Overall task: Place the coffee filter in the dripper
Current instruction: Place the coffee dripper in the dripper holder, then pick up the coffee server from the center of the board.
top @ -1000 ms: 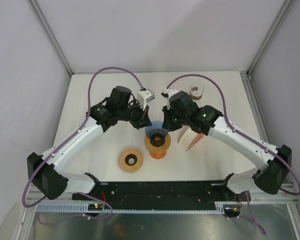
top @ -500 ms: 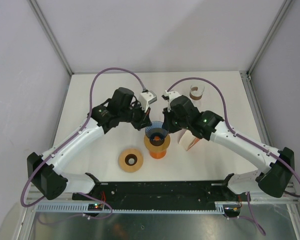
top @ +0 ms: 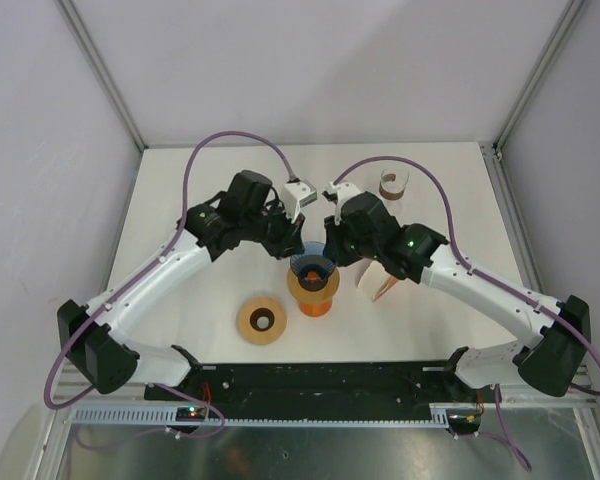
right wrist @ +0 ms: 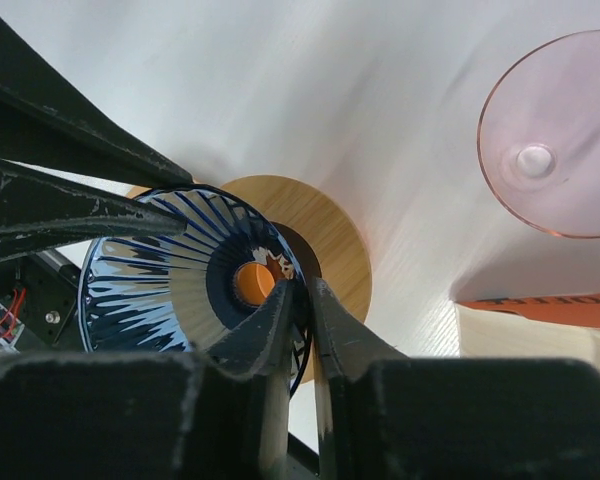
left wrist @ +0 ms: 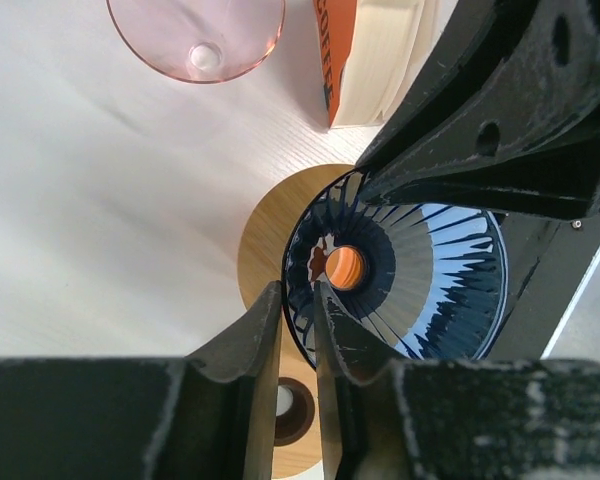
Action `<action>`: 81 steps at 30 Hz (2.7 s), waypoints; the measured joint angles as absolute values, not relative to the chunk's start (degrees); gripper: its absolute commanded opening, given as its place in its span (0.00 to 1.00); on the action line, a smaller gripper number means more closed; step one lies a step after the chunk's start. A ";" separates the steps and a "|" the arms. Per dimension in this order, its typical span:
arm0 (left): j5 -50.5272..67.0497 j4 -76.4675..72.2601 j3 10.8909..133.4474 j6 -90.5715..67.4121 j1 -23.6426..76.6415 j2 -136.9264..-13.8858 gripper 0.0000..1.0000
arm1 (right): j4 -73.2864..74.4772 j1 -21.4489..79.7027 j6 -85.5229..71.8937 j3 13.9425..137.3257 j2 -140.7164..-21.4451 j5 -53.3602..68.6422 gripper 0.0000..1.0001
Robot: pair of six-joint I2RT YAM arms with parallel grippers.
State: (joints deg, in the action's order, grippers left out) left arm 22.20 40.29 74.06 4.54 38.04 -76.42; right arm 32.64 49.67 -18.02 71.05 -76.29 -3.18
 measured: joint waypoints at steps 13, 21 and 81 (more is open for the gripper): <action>24.29 41.32 77.71 4.47 39.00 -76.88 0.40 | 30.74 49.74 -17.72 69.87 -76.31 -2.72 0.41; 24.23 41.32 78.15 4.51 38.68 -76.88 0.52 | 30.04 49.63 -17.23 69.87 -76.27 -2.48 0.63; 25.69 41.25 79.42 4.56 20.53 -76.90 0.80 | 18.11 6.22 -15.46 92.75 -113.16 0.54 0.37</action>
State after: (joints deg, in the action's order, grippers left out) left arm 25.69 41.25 79.42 4.56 20.53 -76.90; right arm 18.11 6.22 -15.46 92.75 -113.16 0.54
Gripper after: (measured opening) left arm 0.800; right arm 0.439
